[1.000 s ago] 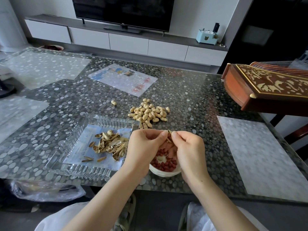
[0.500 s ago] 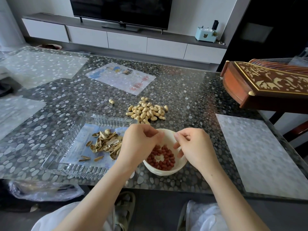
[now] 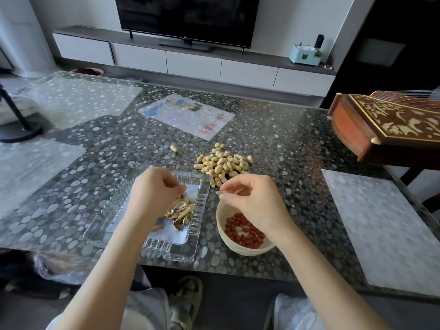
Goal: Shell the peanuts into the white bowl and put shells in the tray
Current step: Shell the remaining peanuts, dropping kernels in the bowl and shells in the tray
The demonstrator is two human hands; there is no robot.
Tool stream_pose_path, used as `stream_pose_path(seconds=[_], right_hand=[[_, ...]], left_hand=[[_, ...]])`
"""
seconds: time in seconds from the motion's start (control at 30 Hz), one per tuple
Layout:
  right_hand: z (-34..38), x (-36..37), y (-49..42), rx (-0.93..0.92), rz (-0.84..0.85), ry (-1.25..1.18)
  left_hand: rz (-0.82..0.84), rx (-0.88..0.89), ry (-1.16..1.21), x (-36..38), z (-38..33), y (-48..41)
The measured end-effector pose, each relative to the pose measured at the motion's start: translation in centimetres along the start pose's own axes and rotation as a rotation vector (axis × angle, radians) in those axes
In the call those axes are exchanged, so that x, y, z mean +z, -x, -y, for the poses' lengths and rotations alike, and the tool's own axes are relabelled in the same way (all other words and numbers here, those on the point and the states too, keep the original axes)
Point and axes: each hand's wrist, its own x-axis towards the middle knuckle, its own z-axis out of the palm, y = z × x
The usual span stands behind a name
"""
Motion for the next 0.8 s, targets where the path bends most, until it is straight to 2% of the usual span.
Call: stream_pose_path(seconds=[0.1, 0.23, 0.33, 0.4, 0.47, 0.57, 0.63, 0.8], right_hand=[[1.2, 2.5, -1.2, -0.096, 0.099, 0.164], [1.8, 4.9, -2.7, -0.100, 0.238, 0.383], [1.3, 3.8, -4.5, 0.003, 0.126, 0.416], [-0.3, 2.3, -6.8, 0.123, -0.016, 0.497], [-2.8, 0.8, -9.3, 0.281, -0.087, 0.598], [-5.6, -0.9, -11.8, 0.448, -0.031, 0.700], [-6.4, -1.4, -12.8, 0.501, 0.049, 0.684], [-7.6, -0.9, -13.2, 0.453, 0.115, 0.662]], left_hand=[[-0.013, 0.006, -0.093, -0.3, 0.9, -0.5], [-0.046, -0.014, -0.120, -0.5, 1.4, -0.9], [-0.038, -0.022, -0.084, -0.5, 1.4, -1.1], [-0.045, -0.004, -0.073, -0.5, 1.3, -1.1], [-0.058, 0.009, -0.054, -0.5, 1.2, -1.0], [-0.075, 0.029, -0.022, -0.5, 1.0, -0.8], [-0.083, 0.045, -0.008, -0.4, 1.0, -0.9], [-0.084, 0.084, 0.004, -0.1, 0.7, -0.9]])
